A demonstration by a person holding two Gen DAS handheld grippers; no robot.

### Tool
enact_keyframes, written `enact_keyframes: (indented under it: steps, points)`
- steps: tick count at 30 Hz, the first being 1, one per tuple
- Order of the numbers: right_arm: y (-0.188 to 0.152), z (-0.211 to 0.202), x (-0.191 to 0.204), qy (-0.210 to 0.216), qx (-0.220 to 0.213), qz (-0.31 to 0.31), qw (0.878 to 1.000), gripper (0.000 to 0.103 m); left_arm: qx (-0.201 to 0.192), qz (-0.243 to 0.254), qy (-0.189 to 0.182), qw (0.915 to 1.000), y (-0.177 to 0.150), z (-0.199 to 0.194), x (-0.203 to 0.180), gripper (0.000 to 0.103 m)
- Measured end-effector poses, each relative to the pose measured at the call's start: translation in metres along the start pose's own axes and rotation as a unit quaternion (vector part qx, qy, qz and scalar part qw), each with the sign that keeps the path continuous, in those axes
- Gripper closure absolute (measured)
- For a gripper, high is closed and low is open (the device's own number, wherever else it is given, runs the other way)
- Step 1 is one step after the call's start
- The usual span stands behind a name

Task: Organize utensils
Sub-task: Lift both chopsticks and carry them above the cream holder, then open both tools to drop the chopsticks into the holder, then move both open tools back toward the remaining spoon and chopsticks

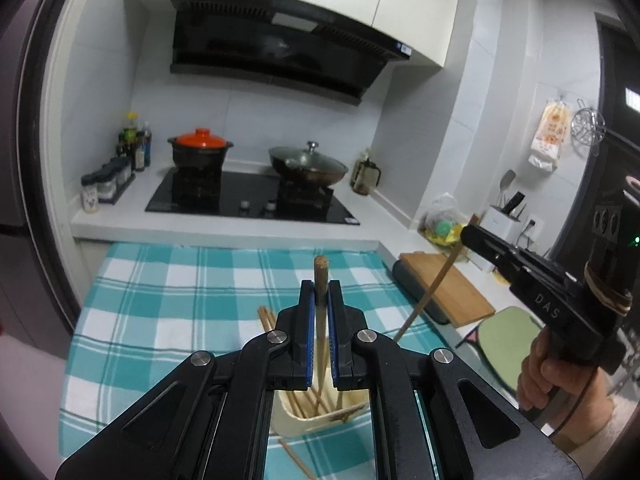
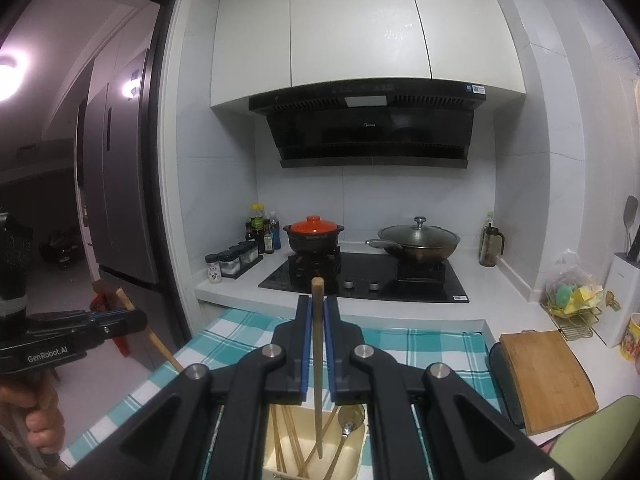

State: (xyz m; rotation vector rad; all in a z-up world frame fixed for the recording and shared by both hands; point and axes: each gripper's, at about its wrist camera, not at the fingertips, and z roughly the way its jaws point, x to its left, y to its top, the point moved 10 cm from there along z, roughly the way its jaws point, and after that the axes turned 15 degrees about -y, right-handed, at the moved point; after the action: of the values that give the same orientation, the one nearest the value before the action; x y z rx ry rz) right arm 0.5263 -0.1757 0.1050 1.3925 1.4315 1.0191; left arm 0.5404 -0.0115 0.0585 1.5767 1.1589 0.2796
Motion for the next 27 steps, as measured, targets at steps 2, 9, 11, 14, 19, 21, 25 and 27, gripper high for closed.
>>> enact_keyframes:
  steps: [2, 9, 11, 14, 19, 21, 25, 27]
  points:
    - [-0.017, 0.028, 0.011, 0.002, 0.031, -0.009, 0.999, 0.097, 0.031, -0.026, -0.003, 0.9992, -0.014, 0.027, 0.018, 0.099]
    - [-0.112, 0.114, 0.039, 0.015, 0.187, -0.033, 0.982, 0.097, 0.12, -0.064, 0.01, 0.9907, -0.067, 0.096, 0.06, 0.099]
    - [-0.131, 0.129, 0.043, 0.019, 0.217, -0.029, 0.976, 0.097, 0.131, -0.058, 0.016, 0.9896, -0.074, 0.107, 0.062, 0.098]
    - [-0.152, 0.146, 0.045, 0.025, 0.255, -0.018, 0.966, 0.096, 0.136, -0.056, 0.024, 0.9888, -0.077, 0.111, 0.062, 0.083]
    - [-0.144, 0.14, 0.038, 0.009, 0.244, 0.002, 0.97, 0.069, 0.106, -0.021, 0.035, 0.9935, -0.071, 0.069, 0.056, 0.039]
    - [-0.131, 0.12, 0.033, 0.009, 0.218, 0.004, 0.976, 0.065, 0.109, 0.009, 0.05, 0.9927, -0.078, 0.042, 0.054, 0.031]
    - [-0.133, 0.065, 0.021, 0.023, 0.203, -0.015, 0.979, 0.065, 0.138, 0.04, 0.07, 0.9872, -0.122, -0.012, 0.053, 0.021]
    - [-0.15, 0.032, 0.013, 0.029, 0.21, -0.033, 0.977, 0.064, 0.15, 0.036, 0.07, 0.9856, -0.155, -0.034, 0.052, 0.015]
